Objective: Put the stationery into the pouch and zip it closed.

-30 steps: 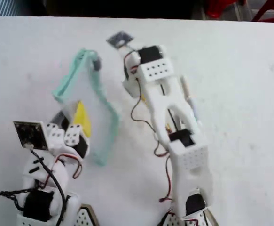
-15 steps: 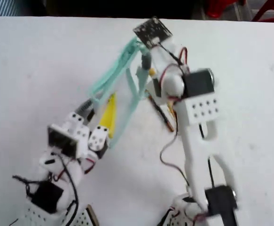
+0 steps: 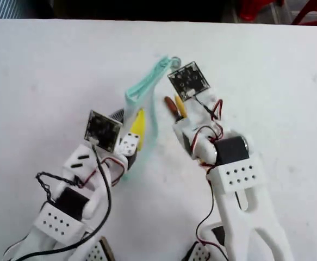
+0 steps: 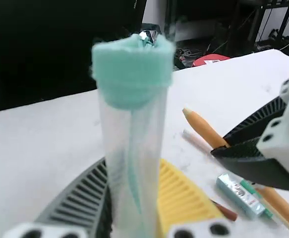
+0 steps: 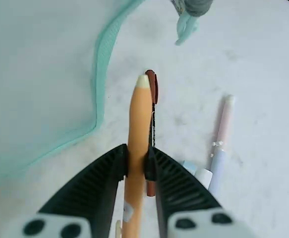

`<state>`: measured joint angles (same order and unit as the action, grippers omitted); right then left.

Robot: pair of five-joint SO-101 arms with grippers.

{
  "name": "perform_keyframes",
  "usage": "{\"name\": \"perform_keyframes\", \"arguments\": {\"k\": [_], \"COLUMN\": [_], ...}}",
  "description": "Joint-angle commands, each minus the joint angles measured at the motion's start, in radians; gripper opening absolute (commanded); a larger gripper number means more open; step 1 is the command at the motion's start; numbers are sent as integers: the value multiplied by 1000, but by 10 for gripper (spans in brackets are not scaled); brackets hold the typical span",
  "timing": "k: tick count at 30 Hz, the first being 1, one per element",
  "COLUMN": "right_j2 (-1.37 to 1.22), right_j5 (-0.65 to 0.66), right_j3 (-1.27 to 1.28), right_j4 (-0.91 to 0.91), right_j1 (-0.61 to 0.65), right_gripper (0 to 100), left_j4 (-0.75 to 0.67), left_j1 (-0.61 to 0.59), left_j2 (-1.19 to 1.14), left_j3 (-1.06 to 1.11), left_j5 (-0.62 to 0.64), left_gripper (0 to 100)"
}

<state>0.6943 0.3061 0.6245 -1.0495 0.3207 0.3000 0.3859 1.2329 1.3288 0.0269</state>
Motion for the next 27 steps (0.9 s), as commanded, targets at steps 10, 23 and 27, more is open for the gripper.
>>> {"name": "perform_keyframes", "arguments": {"k": [10, 23, 27], "right_j2": [30, 108, 203], "right_j5": [-11, -11, -3], "right_j3": [21, -71, -218], "right_j4": [76, 24, -30], "right_j1": [-8, -30, -28], "right_gripper": [17, 17, 17], "left_j4": [321, 592, 608], "left_j1": [-54, -2, -2], "left_j2": [170, 536, 538], "left_j3": [-57, 25, 26], "left_j5": [-5, 0, 3], "left_gripper": [162, 191, 191]}}
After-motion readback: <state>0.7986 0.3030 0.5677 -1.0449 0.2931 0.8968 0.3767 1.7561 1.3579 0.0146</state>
